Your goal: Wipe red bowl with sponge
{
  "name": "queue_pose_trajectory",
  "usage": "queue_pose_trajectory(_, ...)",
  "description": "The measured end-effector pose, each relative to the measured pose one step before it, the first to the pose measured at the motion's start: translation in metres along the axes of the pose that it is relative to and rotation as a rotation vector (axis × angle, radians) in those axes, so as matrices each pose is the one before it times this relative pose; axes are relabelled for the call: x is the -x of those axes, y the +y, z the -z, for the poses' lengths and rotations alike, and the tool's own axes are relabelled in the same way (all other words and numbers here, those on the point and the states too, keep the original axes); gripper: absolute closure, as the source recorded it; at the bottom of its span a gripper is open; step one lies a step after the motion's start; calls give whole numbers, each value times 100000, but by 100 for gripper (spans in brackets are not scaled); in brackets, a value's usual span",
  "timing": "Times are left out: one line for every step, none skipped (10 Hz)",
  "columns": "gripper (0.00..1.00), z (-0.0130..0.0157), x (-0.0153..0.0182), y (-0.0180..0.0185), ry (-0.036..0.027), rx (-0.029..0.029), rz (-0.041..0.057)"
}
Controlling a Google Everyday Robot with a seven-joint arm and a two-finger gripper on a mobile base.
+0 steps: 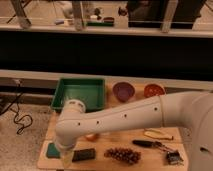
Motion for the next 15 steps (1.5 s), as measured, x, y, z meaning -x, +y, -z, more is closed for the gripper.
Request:
queue_pose_trajectory(20, -745, -500, -323, -209, 942, -1396)
queue_pose_trajectory(20, -107, -126, -48, 27, 241, -357)
queue_pose_trajectory(20, 14, -74, 33, -6, 45, -224)
queue_pose_trajectory(20, 28, -77, 6, 40, -58, -167)
queue_pose_trajectory(20, -7, 15, -8, 5, 13, 38)
queue_pose_trajectory(20, -10, 4, 2, 3, 11, -78)
queue_pose_trajectory(20, -66, 20, 71, 350, 150, -627)
queue_pose_trajectory(20, -374, 197, -21, 1368, 798, -1318)
queue_pose_trajectory(20, -1105, 457, -440, 1892, 969, -2360)
queue_pose_trajectory(20, -842, 473, -597, 648, 420, -1707)
queue_pose_trajectory(20, -915, 579, -718, 594, 438, -1223)
queue_pose_trajectory(20, -477, 116, -704, 310, -112, -1286)
queue_pose_trajectory(20, -110, -218, -270, 286, -199, -749)
queue_pose_trajectory(20, -230, -133, -435, -155, -575, -929)
queue_pose_trajectory(20, -212, -58, -179, -246, -379, -442)
